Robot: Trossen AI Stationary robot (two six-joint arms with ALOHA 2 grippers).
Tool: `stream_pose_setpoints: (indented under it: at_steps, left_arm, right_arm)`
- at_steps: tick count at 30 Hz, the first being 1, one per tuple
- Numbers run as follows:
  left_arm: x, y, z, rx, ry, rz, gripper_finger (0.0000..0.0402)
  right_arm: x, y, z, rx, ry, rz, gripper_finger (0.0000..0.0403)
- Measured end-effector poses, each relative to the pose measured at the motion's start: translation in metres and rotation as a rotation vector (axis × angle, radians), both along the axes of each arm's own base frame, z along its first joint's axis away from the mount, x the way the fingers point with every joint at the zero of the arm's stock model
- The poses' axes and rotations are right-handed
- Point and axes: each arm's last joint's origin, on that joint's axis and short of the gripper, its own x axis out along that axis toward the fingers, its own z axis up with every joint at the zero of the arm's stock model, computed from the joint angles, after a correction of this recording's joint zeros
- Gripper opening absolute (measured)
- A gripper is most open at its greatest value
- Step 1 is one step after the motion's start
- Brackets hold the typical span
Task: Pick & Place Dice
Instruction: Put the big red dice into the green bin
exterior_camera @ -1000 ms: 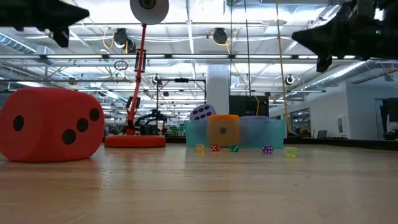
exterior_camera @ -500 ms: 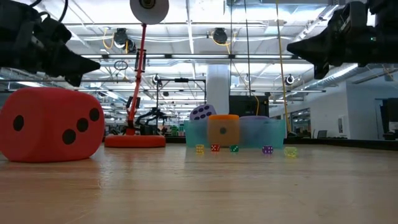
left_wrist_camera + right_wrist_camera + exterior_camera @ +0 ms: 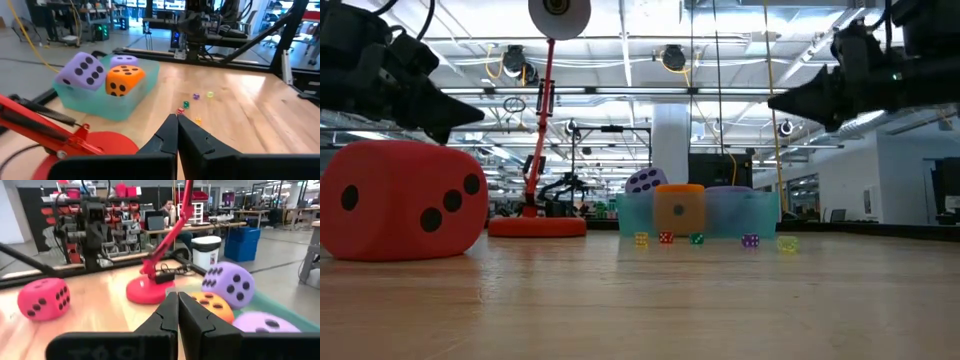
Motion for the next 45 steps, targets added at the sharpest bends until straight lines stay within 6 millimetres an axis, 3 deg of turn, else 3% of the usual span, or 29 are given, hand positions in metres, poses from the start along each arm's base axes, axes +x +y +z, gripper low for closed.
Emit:
stream_pose_setpoints:
  at_steps: [11, 15, 22, 26, 34, 45]
  left_arm:
    - [0.004, 0.000, -0.003, -0.249, 0.054, 0.004, 0.0006]
    - [0.007, -0.009, 0.019, -0.328, 0.077, -0.053, 0.0003]
    - [0.006, -0.025, 0.075, -0.249, 0.245, 0.088, 0.0002]
    - [0.010, -0.033, 0.093, -0.270, 0.375, 0.147, 0.0002]
    - [0.034, -0.061, 0.070, -0.304, 0.720, 0.050, 0.0002]
    - [0.038, -0.101, 0.048, -0.499, 1.014, -0.066, 0.0002]
  right_arm:
    - [0.028, 0.000, -0.001, -0.001, 0.134, 0.004, 0.0000]
    - [0.043, 0.003, 0.010, -0.019, 0.138, 0.084, 0.0000]
    - [0.068, 0.009, 0.024, -0.014, 0.238, 0.079, 0.0000]
    - [0.084, 0.014, 0.031, 0.001, 0.308, 0.022, 0.0000]
    - [0.112, 0.034, 0.031, -0.045, 0.357, 0.105, 0.0000]
    - [0.119, 0.039, 0.025, -0.068, 0.352, 0.125, 0.0000]
